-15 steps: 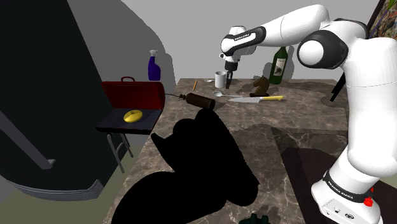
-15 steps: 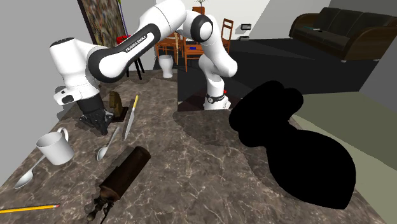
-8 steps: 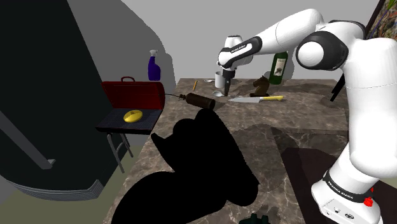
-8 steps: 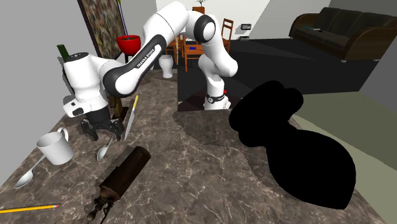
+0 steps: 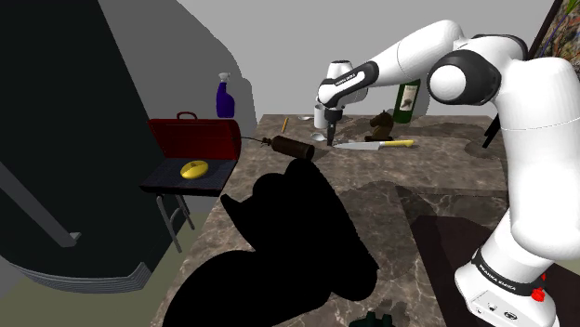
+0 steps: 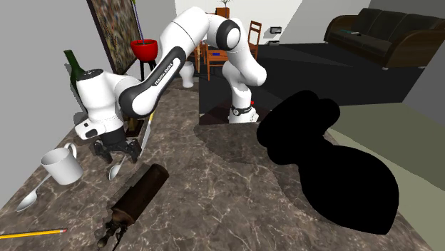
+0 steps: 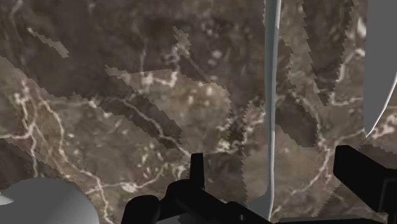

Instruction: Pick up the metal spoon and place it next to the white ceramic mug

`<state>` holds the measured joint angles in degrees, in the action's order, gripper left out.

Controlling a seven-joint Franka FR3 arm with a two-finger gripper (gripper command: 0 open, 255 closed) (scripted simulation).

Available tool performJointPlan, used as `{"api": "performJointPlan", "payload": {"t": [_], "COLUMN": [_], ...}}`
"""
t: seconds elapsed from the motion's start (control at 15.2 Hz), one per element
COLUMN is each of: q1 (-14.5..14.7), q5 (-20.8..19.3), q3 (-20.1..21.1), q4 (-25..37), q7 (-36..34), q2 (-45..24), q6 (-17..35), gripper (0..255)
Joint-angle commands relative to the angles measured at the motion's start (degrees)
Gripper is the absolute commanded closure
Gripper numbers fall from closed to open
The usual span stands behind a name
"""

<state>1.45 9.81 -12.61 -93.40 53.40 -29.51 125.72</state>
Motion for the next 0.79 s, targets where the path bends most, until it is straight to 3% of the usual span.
{"api": "performJointPlan", "payload": {"t": [0.0,0.2,0.26,0.73], "q1": [0.0,0.0,0.0,0.0], "q5": [0.0,0.0,0.0,0.0], "q3": [0.0,0.0,0.0,0.0], "q4": [0.0,0.0,0.0,0.1], "q7": [0.0,0.0,0.0,0.0], "q2": [0.0,0.0,0.0,-0.1], "q6": [0.1,0.0,0.0,0.1], "gripper": [0,0,255,255]}}
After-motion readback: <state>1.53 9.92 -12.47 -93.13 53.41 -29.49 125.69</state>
